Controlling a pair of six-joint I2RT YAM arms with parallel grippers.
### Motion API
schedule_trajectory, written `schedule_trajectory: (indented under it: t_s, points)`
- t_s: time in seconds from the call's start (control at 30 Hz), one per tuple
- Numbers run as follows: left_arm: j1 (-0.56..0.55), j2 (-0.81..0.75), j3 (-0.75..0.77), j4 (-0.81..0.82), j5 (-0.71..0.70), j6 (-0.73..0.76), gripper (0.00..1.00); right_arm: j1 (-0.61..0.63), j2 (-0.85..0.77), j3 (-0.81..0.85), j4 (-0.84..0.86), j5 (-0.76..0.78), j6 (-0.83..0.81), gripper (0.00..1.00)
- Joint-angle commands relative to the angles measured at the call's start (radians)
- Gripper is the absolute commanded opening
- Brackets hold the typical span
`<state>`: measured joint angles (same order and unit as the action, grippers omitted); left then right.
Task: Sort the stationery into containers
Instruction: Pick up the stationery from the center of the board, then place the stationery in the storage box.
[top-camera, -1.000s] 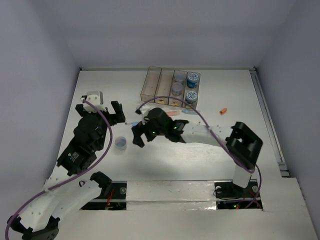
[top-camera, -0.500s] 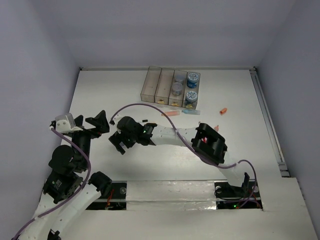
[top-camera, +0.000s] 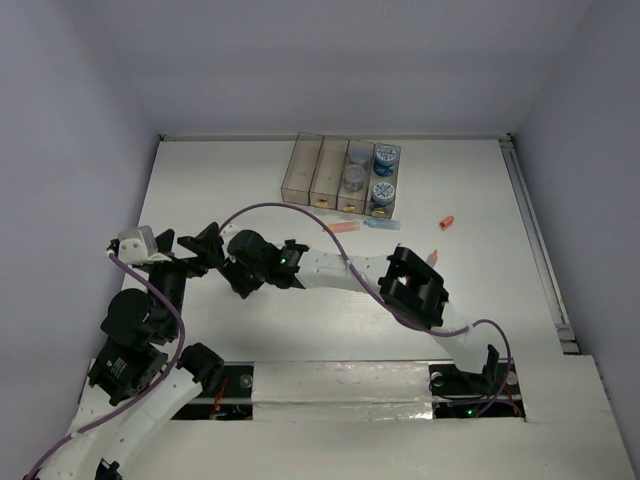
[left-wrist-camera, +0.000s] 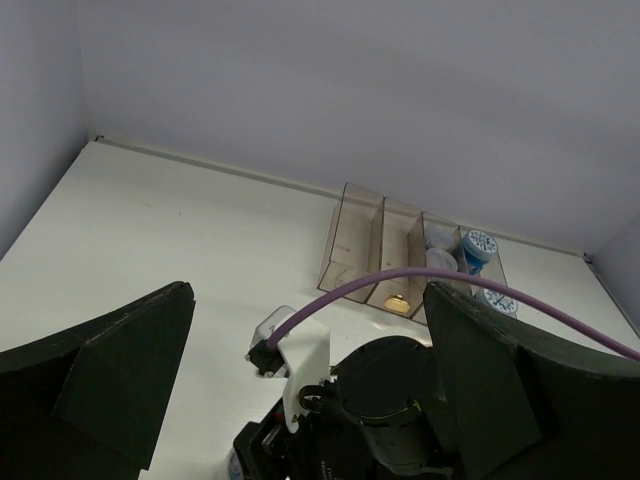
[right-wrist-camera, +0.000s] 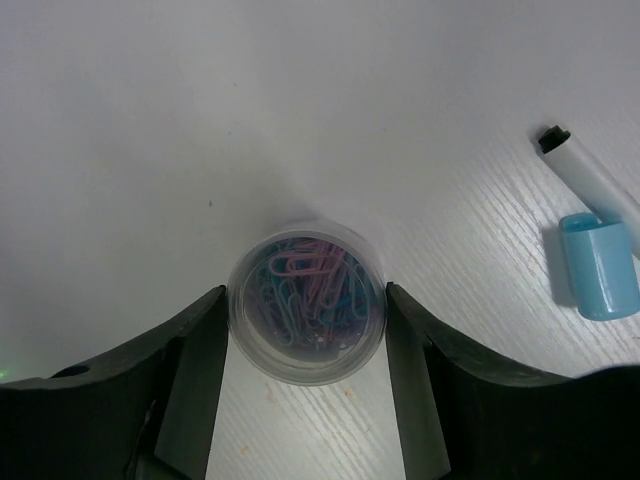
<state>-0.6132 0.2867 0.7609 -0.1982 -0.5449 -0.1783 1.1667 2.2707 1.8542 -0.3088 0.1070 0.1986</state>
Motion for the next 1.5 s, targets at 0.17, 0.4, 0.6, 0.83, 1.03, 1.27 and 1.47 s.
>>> schedule_trajectory:
  t_s: [0.17,0.4,0.6,0.83,1.03,1.27,1.47]
  points:
    - [0.004,0.017,-0.009,0.06,0.019,-0.004,0.99,0.008,-0.101,0.013,0.054,0.137,-0.028,0.29]
    - [0.004,0.031,-0.011,0.06,0.023,-0.003,0.99,-0.146,-0.335,-0.139,0.178,0.122,-0.014,0.29]
    - [0.004,0.055,-0.012,0.059,0.036,0.0,0.99,-0.343,-0.436,-0.22,0.163,0.151,-0.028,0.29]
    - [0.004,0.103,-0.011,0.065,0.066,0.003,0.99,-0.519,-0.435,-0.225,0.152,0.154,-0.056,0.29]
    - [0.013,0.138,-0.011,0.068,0.085,0.005,0.99,-0.605,-0.376,-0.184,0.114,0.114,-0.064,0.29]
    - [0.023,0.158,-0.011,0.072,0.105,0.007,0.99,-0.636,-0.313,-0.182,0.102,0.077,-0.053,0.29]
    - [0.032,0.169,-0.011,0.075,0.118,0.007,0.99,-0.657,-0.269,-0.165,0.1,0.06,-0.051,0.29]
